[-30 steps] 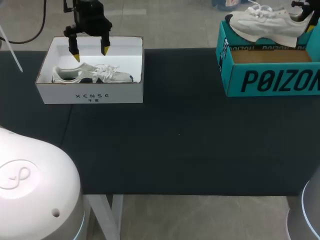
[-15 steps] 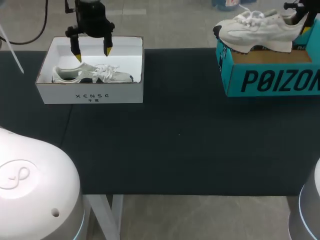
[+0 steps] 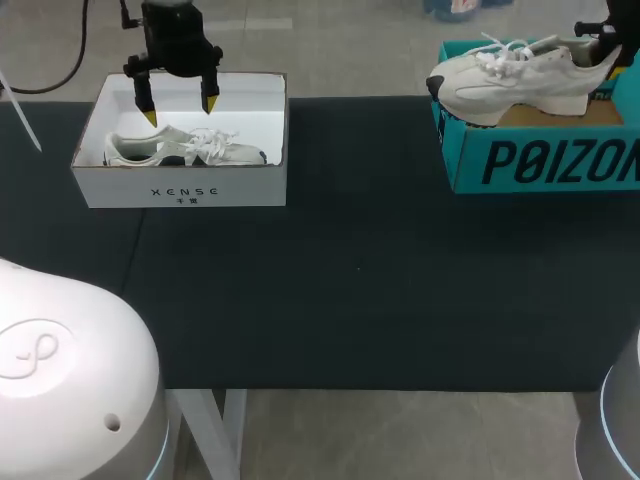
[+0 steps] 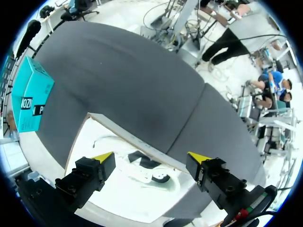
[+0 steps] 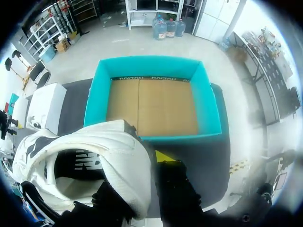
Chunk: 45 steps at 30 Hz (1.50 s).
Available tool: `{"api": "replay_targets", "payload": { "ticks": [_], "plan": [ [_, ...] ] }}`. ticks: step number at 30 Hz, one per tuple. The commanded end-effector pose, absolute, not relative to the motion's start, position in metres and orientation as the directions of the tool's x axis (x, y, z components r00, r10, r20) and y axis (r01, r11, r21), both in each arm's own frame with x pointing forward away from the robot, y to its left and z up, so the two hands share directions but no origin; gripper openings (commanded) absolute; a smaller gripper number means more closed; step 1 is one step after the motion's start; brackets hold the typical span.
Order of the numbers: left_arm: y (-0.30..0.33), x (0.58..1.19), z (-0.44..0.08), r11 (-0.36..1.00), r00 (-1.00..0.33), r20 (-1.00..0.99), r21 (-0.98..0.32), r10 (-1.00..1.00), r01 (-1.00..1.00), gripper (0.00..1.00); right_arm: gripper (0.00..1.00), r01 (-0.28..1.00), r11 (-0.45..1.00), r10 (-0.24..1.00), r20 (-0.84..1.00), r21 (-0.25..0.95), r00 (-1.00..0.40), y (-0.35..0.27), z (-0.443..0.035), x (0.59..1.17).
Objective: Take the shoe out of the shoebox, open the shoe tongue, remove and reinsert the insole, then place the shoe into the shoebox
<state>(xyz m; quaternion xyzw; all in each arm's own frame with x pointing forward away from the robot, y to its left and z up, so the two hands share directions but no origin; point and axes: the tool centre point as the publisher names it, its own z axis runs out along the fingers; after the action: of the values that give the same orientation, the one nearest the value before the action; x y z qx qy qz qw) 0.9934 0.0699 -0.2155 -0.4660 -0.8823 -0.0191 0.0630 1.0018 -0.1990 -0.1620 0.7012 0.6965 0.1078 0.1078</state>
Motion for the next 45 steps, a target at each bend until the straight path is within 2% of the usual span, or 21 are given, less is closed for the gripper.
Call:
{"api": "replay_targets", "payload": {
  "ticks": [1, 3, 6, 12, 19, 28, 45],
  "plan": [
    [0.084, 0.974, -0.214, 0.594, -0.589, 0.098, -0.021, 0.802, 0.804, 1.00, 0.00, 0.923, 0.016, 0.999, -0.046, 0.385, 0.002, -0.190, -0.163, 0.990],
    [0.091, 0.968, -0.217, 0.617, -0.612, 0.095, -0.032, 0.785, 0.787, 1.00, 0.00, 0.925, 0.108, 0.983, -0.175, 0.364, -0.046, -0.174, -0.161, 0.975],
    [0.099, 0.958, -0.222, 0.639, -0.634, 0.092, -0.044, 0.768, 0.768, 1.00, 0.00, 0.924, 0.092, 0.972, -0.236, 0.371, -0.001, -0.163, -0.160, 0.958],
    [0.110, 0.942, -0.230, 0.655, -0.649, 0.087, -0.069, 0.756, 0.753, 1.00, 0.00, 0.926, -0.037, 0.948, -0.280, 0.375, 0.151, -0.142, -0.173, 0.931],
    [0.116, 0.932, -0.229, 0.641, -0.636, 0.086, -0.065, 0.767, 0.765, 1.00, 0.00, 0.909, -0.197, 0.921, -0.249, 0.367, 0.300, -0.104, -0.187, 0.910],
    [0.122, 0.938, -0.212, 0.629, -0.627, 0.084, 0.004, 0.775, 0.778, 1.00, 0.00, 0.917, -0.197, 0.940, -0.197, 0.347, 0.277, -0.045, -0.213, 0.889],
    [0.122, 0.937, -0.207, 0.630, -0.628, 0.083, 0.011, 0.774, 0.777, 1.00, 0.00, 0.920, -0.235, 0.920, -0.232, 0.314, 0.314, -0.008, -0.265, 0.856]
  ]
}}
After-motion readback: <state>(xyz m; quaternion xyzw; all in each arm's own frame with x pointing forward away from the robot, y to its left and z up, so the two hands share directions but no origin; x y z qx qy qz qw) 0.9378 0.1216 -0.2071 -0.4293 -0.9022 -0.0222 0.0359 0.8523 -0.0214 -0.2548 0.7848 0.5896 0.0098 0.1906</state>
